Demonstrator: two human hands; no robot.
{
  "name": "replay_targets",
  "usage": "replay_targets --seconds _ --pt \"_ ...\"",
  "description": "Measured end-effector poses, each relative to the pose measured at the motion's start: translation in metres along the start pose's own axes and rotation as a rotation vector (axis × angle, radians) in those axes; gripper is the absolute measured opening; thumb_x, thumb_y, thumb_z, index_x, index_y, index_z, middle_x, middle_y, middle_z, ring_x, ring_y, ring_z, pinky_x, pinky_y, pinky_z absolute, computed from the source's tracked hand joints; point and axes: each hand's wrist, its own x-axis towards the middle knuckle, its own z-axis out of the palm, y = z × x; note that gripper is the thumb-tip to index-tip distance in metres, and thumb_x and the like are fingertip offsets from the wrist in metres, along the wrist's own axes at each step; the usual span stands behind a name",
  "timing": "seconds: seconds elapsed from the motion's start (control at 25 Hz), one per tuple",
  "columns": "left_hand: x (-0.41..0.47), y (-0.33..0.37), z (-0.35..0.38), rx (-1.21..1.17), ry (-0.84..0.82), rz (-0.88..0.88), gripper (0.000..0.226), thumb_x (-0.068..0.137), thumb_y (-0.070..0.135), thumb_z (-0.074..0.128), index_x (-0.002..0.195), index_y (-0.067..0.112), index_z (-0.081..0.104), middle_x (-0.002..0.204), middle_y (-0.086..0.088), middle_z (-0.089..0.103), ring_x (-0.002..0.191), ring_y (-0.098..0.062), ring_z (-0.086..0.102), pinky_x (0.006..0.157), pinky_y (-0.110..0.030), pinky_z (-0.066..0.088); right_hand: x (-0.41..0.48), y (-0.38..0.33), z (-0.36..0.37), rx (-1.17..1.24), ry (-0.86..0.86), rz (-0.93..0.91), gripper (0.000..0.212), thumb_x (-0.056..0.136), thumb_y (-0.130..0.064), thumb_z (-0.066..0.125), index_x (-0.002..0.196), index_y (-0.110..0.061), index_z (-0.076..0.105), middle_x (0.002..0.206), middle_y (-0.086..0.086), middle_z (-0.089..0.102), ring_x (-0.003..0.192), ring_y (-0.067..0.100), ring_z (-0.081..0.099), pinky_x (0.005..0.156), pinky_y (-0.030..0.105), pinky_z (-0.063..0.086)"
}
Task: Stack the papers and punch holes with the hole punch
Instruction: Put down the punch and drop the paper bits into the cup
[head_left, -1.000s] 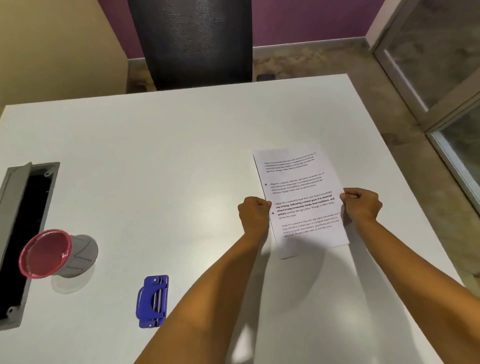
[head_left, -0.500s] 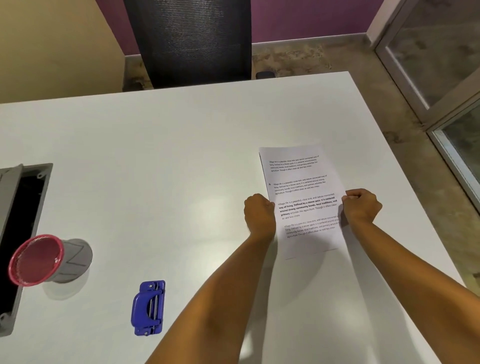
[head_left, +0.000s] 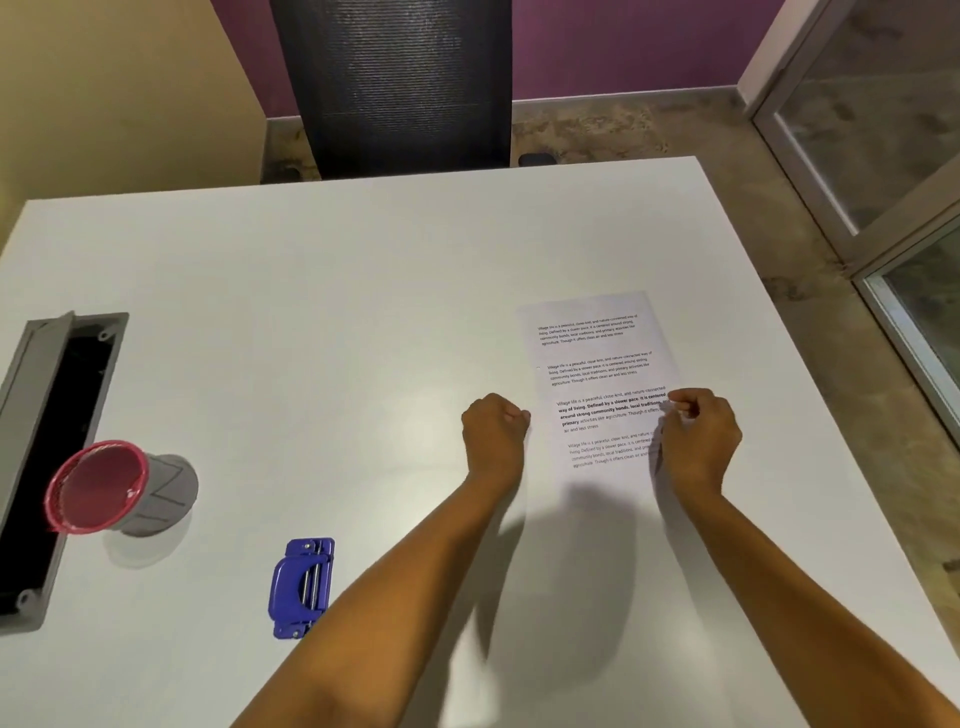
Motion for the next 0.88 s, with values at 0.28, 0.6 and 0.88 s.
replay_targets --seconds 0.28,0.6,0.88 --pt "-0.066 -0.053 -0.079 -0.057 0.134 -0.016 0.011 0.088 0.012 0.061 0.085 0.005 0.069 0.078 -0.003 0.067 0.076 -0.022 0.064 0.073 -0.035 0.053 -0.108 -0.013 -0.002 0.072 -0.179 -0.213 0.028 0.082 0.01 0.055 0.098 -0.01 0.065 0.102 0.004 0.063 0.1 0.012 0.047 0.083 0.02 0.042" --pt "-0.131 -0.13 -0.158 0.058 0.444 -0.122 0.01 0.088 0.008 0.06 0.078 0.006 0.06 0.081 -0.011 0.063 0.071 -0.022 0.057 0.058 -0.02 0.038 -0.219 -0.006 0.005 -0.294 -0.432 -0.498 0.041 0.089 -0.007 0.059 0.129 -0.001 0.057 0.135 0.016 0.058 0.129 0.035 0.051 0.109 0.044 0.042" --pt "-0.133 -0.161 -0.188 0.014 0.426 -0.351 0.032 0.089 0.015 0.062 0.116 0.0 0.053 0.112 -0.017 0.061 0.101 -0.033 0.058 0.077 -0.033 0.042 -0.259 0.012 0.017 -0.532 -0.691 -0.561 0.067 0.101 -0.044 0.018 0.146 -0.013 -0.021 0.16 0.004 -0.02 0.148 0.017 -0.017 0.122 0.032 -0.006"
